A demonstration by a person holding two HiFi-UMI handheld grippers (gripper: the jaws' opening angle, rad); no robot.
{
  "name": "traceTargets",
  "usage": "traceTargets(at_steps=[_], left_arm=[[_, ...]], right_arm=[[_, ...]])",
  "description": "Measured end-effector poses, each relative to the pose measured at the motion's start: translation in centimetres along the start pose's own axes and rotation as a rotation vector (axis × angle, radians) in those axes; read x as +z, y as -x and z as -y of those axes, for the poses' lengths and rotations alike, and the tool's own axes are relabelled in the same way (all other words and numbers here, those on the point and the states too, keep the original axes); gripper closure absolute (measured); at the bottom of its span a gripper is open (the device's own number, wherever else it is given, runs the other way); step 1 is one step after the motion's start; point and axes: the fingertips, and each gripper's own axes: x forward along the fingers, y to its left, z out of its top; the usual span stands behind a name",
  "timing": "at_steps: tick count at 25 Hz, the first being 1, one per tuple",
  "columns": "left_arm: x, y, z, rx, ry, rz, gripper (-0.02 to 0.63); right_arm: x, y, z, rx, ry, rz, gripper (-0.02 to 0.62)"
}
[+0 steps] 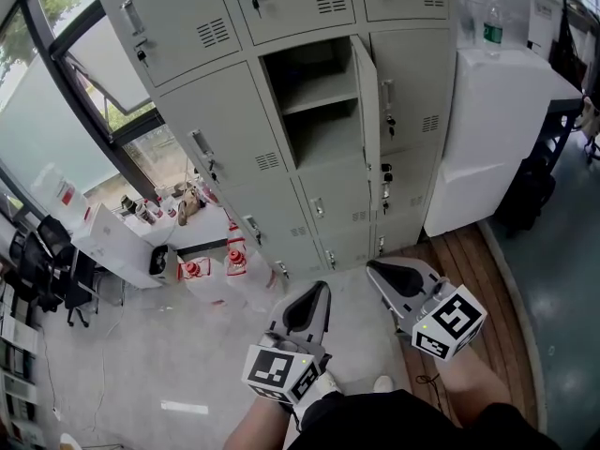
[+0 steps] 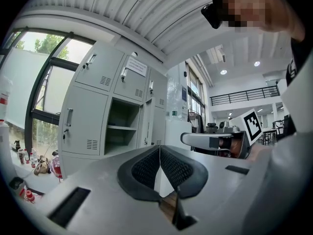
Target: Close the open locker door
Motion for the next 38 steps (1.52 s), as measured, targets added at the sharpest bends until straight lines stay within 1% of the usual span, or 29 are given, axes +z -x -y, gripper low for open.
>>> traceTargets(at_steps=[10, 13, 17, 21, 25, 32, 38], left_arm=[[0.8, 0.4, -5.0, -0.027, 0.005, 0.015, 0.588], [1.0, 0.6, -6.3, -0.039, 0.021, 0.012, 0.588], [1.0, 0.8, -8.5, -0.052, 0.018, 0.016, 0.588], [0.9, 0.9, -10.6, -0.062, 0.031, 0.025, 0.588], [0.7, 1.0, -12.5, -0.088, 0.033, 0.023, 0.588], [0.5, 1.0, -14.7, -0.136, 0.021, 0.018, 0.588], [0.2, 0.9, -15.4, -0.157, 0.030, 0.010, 0.588]], right_arm=[[0.0, -5.3, -1.2, -0.020, 0.001, -0.016, 0.541], [-0.2, -7.0, -1.5, -0.028, 0.000, -0.020, 0.542], [-0.6, -9.1, -1.7, -0.044, -0.005, -0.030, 0.542], [-1.1, -11.0, -2.0, -0.064, -0.009, -0.039, 0.541], [-1.3, -13.1, -2.2, -0.086, -0.009, -0.041, 0.542], [-1.3, -15.9, -2.3, -0.131, -0.005, -0.034, 0.542], [-1.8, -16.6, -1.7, -0.162, -0.012, -0.038, 0.543]])
